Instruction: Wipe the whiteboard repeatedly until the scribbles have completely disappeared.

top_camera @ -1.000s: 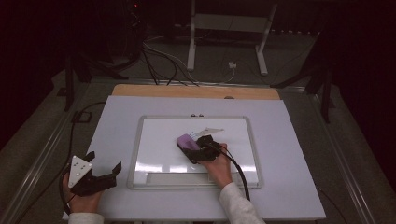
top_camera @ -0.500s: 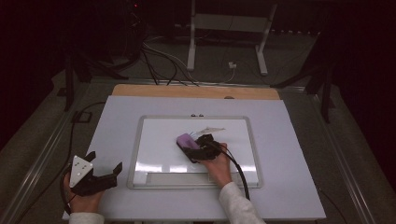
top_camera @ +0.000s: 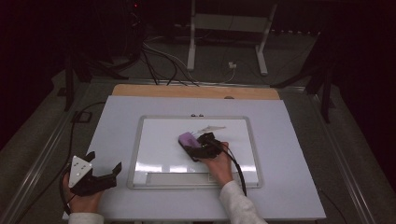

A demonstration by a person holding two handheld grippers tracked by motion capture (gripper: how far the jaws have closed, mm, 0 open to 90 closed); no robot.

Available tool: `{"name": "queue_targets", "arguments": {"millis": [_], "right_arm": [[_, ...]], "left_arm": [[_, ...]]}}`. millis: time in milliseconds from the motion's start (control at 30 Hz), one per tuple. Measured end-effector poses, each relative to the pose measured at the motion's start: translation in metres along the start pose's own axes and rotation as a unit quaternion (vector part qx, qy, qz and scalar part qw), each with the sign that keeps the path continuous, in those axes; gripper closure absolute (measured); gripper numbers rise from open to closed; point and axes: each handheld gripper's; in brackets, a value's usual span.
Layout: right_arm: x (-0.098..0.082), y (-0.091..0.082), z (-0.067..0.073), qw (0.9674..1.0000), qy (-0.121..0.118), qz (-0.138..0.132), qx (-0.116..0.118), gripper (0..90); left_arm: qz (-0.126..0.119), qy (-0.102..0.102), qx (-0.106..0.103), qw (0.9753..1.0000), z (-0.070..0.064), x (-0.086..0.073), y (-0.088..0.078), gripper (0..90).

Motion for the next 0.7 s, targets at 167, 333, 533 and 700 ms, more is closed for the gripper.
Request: {"name": "queue_targets", "arguments": {"millis": [167,333,533,700], "right_arm": [[0.009,-0.009,-0.027,0.9990,0.026,-0.014,-0.035,40.3],[0.008,-0.005,-0.018,0.9994,0.017,-0.008,-0.029,40.3],[-0.001,0.009,0.015,0.9997,-0.014,0.009,0.019,40.3],[-0.005,0.015,0.030,0.9983,-0.024,0.022,0.049,40.3]], "left_arm": [[0.000,0.000,0.000,1.0000,0.000,0.000,0.000,0.6],[0.002,0.003,-0.001,1.0000,-0.001,0.001,0.002,0.6],[0.002,0.001,-0.001,1.0000,-0.001,0.000,0.001,0.6],[0.000,0.000,0.000,1.0000,0.000,0.000,0.000,0.6]]}}
Point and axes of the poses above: each handheld gripper's, and its own axes: y roughly forward along the jaws, x roughly out of its top, z roughly to its left, and after that the axes turned 15 degrees about y, right-handed
